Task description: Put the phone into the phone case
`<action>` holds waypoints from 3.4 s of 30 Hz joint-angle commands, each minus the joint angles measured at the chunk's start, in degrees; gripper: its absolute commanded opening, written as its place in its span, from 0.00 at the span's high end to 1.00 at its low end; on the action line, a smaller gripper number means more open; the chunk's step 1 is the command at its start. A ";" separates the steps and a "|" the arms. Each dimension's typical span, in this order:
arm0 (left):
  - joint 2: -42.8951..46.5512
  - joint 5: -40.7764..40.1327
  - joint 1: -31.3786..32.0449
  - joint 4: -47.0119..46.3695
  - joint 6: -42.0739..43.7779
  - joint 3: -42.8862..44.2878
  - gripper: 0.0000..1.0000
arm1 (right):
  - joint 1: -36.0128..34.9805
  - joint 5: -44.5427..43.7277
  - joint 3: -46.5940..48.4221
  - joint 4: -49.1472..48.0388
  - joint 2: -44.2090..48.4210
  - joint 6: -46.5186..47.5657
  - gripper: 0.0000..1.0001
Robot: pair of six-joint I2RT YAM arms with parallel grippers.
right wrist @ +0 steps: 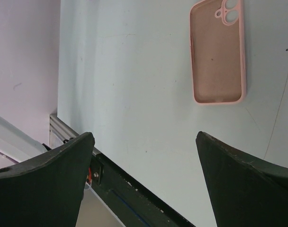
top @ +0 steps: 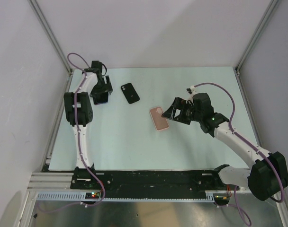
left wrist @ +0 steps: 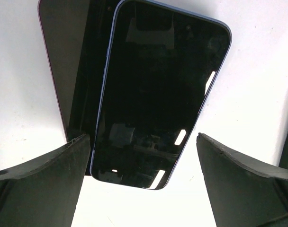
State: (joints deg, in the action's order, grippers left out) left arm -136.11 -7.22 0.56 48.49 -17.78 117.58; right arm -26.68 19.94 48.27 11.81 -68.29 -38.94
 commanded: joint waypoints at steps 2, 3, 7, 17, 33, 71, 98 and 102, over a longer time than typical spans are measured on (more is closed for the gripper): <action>-1.04 1.90 -0.38 2.22 -1.58 2.49 0.07 | -0.51 0.74 2.31 -0.96 0.87 0.45 0.06; -1.15 1.97 -0.38 2.35 -1.79 2.57 0.08 | -0.54 0.90 2.33 -1.03 0.83 0.45 0.06; -1.54 2.30 -0.38 2.75 -2.74 2.57 0.12 | -0.55 1.13 2.35 -0.80 0.72 0.54 0.06; 0.06 3.69 0.26 2.74 -5.17 2.31 0.30 | -0.63 0.65 2.31 -0.22 -0.78 1.42 0.06; 9.62 1.73 5.90 1.62 -11.30 -10.71 0.48 | -2.94 -1.52 2.26 -0.86 -4.51 2.35 0.07; 47.07 20.26 20.74 -23.81 -33.24 -64.32 0.49 | -20.74 1.18 7.72 -40.05 -43.83 -4.22 0.23; 43.71 11.56 13.37 -17.44 -21.46 -57.82 0.39 | -19.91 -4.93 10.06 -38.69 -48.12 -10.20 0.51; 38.95 11.37 12.68 -17.28 -18.74 -55.90 0.41 | -19.66 -4.98 10.48 -38.00 -48.37 -10.43 0.51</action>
State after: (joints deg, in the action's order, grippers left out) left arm -93.06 6.13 13.72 29.26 -41.56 59.42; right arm -46.89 17.52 57.43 -29.19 -116.11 -49.54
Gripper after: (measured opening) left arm 0.599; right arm 0.488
